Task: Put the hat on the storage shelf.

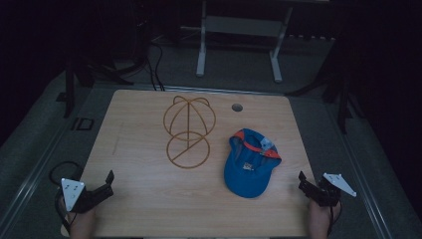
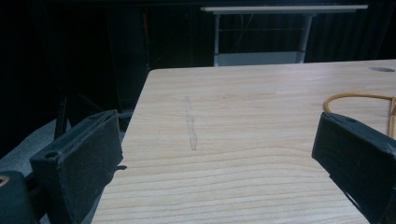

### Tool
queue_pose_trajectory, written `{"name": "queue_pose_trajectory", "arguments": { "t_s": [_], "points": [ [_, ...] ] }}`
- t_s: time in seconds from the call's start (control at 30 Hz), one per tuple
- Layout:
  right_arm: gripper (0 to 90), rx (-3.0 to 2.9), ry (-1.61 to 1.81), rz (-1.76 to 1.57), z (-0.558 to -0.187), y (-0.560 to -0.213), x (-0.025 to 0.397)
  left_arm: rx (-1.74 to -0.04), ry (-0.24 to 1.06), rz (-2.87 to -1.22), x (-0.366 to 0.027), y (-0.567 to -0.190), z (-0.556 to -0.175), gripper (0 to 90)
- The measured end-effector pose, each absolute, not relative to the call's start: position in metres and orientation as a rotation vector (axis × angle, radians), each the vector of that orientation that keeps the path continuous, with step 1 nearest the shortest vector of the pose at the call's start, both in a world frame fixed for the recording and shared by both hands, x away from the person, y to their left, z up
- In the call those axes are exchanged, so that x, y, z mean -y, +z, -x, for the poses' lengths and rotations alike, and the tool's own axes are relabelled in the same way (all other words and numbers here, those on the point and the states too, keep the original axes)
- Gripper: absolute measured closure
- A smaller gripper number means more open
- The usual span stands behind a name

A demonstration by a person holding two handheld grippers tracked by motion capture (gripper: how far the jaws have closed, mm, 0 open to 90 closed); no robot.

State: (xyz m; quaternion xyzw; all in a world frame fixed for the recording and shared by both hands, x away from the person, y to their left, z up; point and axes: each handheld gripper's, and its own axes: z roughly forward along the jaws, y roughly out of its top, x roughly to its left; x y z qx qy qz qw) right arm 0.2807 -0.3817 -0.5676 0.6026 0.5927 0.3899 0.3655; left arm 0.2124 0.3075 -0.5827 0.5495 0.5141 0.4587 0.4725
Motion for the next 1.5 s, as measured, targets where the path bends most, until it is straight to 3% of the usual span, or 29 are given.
{"name": "queue_pose_trajectory", "arguments": {
  "t_s": [0.63,1.13,1.5],
  "points": [
    [13.7,-1.697,1.044,-1.592,-0.296,-0.554,0.381,-1.254,1.133,-1.345,-0.306,-0.583,-0.213,2.1],
    [12.7,-1.879,1.2,-1.471,-0.338,-0.506,0.346,-1.27,1.129,-1.337,-0.307,-0.583,-0.213,2.1],
    [12.8,-2.022,1.162,-1.377,-0.374,-0.499,0.311,-1.284,1.13,-1.317,-0.308,-0.583,-0.213,2.2]
  ]
}}
